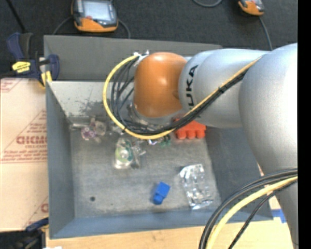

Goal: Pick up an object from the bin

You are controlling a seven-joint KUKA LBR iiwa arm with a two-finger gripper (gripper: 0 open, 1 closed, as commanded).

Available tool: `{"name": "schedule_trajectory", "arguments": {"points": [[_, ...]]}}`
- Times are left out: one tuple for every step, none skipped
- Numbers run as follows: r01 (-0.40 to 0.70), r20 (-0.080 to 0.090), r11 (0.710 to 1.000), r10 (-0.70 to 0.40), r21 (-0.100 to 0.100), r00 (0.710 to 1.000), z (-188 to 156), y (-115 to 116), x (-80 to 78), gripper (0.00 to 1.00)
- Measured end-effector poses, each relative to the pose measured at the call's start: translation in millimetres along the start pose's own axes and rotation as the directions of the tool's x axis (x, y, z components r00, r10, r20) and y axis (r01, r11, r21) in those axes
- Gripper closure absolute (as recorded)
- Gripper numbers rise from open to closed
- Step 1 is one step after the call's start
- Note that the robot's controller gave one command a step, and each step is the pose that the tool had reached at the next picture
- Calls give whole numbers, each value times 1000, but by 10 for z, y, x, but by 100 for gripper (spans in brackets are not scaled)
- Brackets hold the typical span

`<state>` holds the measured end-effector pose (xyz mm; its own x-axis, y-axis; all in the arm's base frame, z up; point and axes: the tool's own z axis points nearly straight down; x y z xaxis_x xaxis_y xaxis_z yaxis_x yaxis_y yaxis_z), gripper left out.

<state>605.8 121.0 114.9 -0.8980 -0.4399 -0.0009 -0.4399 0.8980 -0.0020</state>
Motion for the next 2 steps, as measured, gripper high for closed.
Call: {"name": "schedule_trajectory", "arguments": {"points": [[201,-2,980,-201,-1,980,454,-107,-112,0],[195,2,981,-195,-2,981,443,-109,-123,0]]}}
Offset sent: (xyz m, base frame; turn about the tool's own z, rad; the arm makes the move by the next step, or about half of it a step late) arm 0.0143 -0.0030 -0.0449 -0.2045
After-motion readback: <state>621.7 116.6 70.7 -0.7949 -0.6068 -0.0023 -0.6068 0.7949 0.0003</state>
